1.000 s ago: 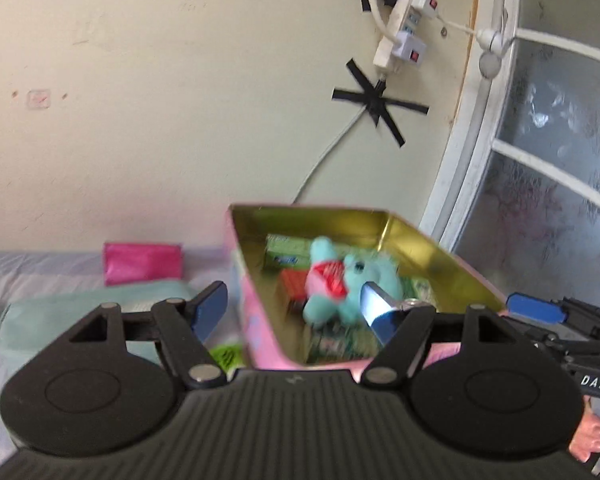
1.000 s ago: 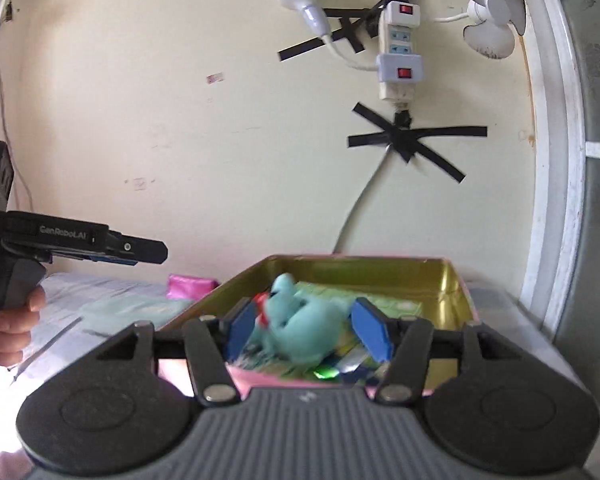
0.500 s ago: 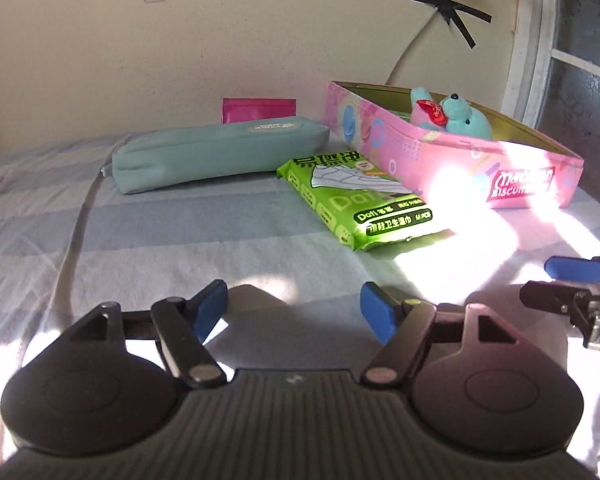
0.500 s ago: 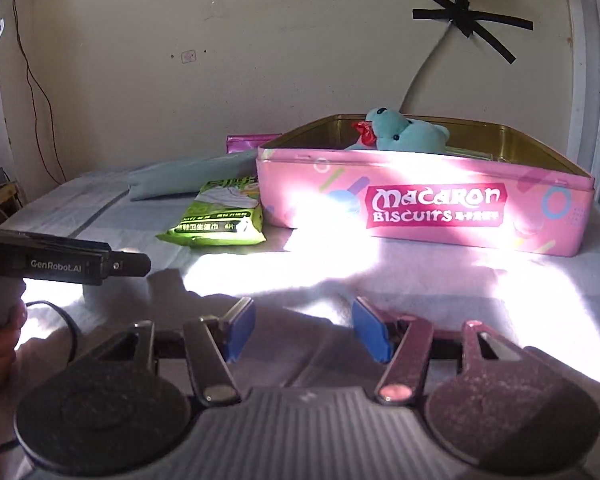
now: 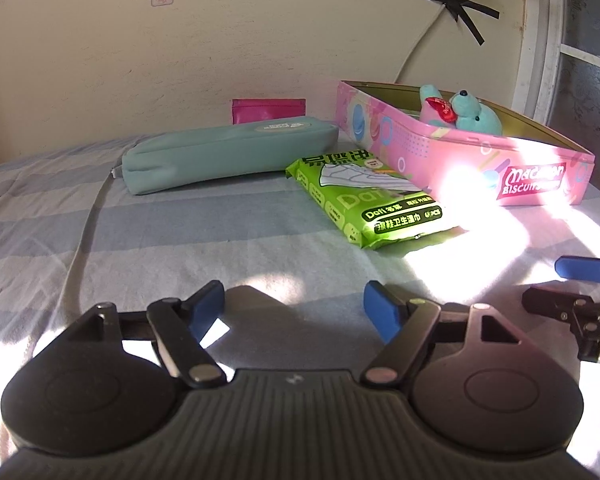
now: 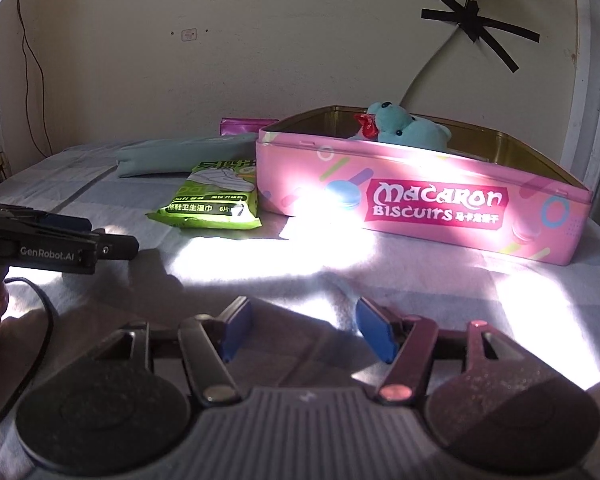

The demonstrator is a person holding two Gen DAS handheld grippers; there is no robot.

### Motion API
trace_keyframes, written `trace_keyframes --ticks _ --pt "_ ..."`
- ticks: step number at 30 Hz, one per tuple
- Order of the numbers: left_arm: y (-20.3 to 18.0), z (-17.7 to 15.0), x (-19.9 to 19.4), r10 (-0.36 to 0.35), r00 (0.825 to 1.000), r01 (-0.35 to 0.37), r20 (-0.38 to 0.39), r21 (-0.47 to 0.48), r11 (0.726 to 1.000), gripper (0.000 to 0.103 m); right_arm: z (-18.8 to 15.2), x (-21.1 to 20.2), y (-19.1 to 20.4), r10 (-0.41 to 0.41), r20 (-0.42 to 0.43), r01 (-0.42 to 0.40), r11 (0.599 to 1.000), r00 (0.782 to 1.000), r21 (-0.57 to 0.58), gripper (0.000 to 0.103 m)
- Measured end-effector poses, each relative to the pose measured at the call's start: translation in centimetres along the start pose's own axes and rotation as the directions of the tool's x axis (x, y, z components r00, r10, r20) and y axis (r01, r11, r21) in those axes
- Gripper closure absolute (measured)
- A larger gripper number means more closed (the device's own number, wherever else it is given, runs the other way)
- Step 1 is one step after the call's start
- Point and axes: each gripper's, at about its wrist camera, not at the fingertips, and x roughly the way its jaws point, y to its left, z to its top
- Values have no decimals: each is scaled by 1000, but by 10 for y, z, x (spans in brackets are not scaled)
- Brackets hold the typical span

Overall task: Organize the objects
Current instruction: 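Move the left gripper to the green wet-wipes pack and grasp it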

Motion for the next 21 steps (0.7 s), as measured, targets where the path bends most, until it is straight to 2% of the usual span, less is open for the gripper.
trace_keyframes --ticks 7,13,21 --pt "3 0 -2 -29 1000 30 4 -20 999 20 0 1 1 -6 0 6 1000 1000 -3 43" --pt "9 0 -2 -72 997 72 9 -38 997 16 2 4 -2 -9 -13 10 1000 1000 27 36" --pt "13 1 0 -96 995 96 10 -40 995 15 0 3 3 -22 -12 22 999 1000 30 35"
